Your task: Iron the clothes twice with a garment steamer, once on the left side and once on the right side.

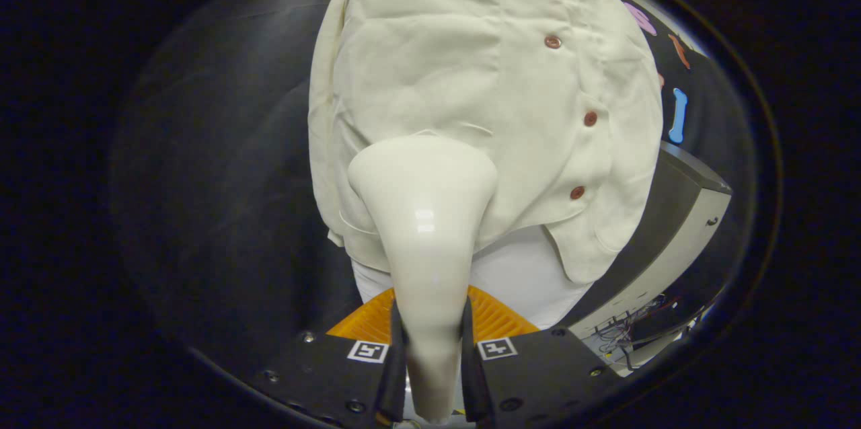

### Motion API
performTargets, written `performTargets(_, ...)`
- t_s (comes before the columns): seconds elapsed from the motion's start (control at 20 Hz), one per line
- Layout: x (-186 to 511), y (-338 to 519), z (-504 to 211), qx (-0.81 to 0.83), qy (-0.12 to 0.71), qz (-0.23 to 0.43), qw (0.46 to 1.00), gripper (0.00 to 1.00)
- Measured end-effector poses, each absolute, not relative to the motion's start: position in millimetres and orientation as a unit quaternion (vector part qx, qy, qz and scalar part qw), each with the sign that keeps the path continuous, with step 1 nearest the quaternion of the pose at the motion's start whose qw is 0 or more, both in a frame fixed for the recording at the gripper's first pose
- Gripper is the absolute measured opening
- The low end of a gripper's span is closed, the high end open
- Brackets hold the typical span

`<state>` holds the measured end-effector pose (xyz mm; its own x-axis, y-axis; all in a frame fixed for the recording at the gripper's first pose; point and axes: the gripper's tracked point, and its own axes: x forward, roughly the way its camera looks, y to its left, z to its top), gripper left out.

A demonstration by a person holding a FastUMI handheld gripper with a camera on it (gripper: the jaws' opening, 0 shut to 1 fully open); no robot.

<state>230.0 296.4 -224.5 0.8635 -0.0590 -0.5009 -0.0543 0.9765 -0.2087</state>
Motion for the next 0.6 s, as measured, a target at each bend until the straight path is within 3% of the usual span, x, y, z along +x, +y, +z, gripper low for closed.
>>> performTargets(0.6, 153.3, 222.7, -82.5, -0.126, 0.198, 0.038, 0.971, 0.34)
